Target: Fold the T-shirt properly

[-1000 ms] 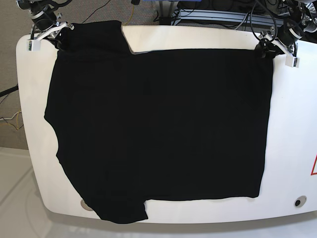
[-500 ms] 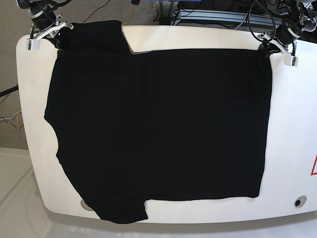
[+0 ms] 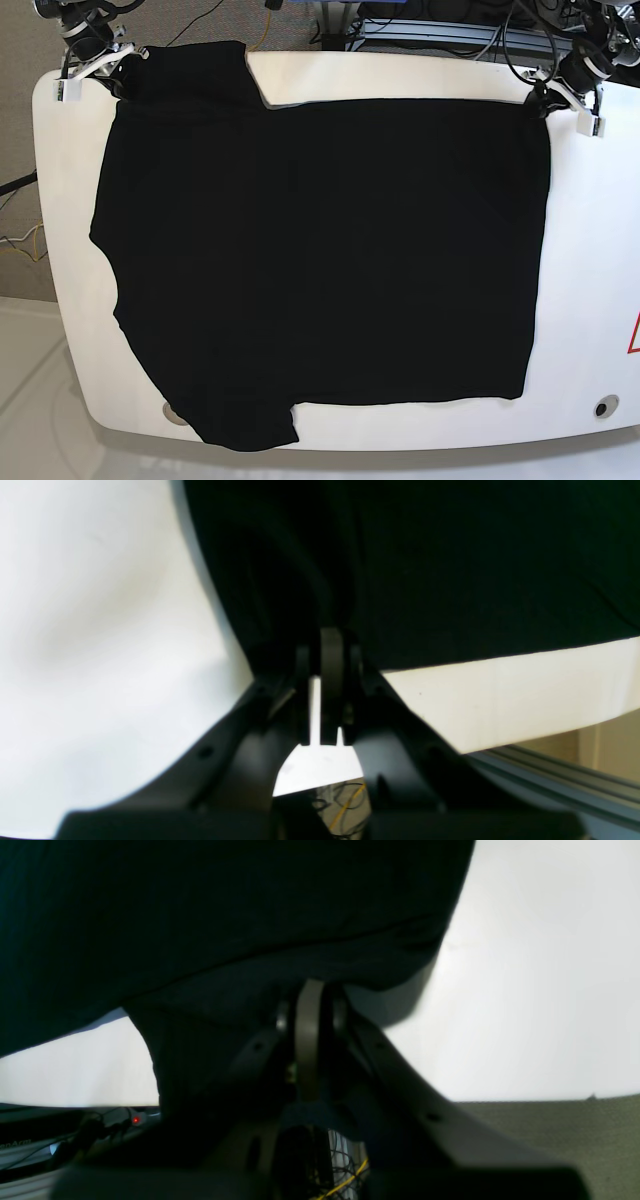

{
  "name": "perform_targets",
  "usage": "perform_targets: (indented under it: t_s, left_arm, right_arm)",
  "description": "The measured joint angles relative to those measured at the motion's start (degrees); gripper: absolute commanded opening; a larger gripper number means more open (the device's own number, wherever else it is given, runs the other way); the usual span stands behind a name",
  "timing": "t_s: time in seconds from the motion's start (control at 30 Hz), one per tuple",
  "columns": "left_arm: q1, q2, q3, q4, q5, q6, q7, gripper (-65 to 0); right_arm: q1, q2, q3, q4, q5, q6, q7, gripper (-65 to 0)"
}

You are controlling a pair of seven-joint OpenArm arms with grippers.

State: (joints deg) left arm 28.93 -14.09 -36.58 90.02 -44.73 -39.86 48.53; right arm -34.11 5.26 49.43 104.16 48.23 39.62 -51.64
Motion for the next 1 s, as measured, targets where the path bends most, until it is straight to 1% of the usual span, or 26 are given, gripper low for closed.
perform_targets:
  t_s: [0.3, 0.67, 1.0]
  left_arm:
    - [-0.8, -0.7, -0.6, 0.0, -0.4, 0.0, -0.2, -65.0]
    - [5.6, 0.6, -2.1, 0.0, -0.5, -0.1, -0.4, -65.0]
    - [7.1, 0.4, -2.7, 0.8, -0.3, 0.0, -0.3, -65.0]
  right_arm:
    - [-0.1, 0.0, 0.2, 0.0, 0.0, 0.0, 0.1, -65.0]
    - [-2.8, 0.0, 0.5, 0.0, 1.0, 0.0, 0.1, -65.0]
    - [-3.3, 0.0, 0.6, 0.8, 3.1, 0.0, 0.1, -65.0]
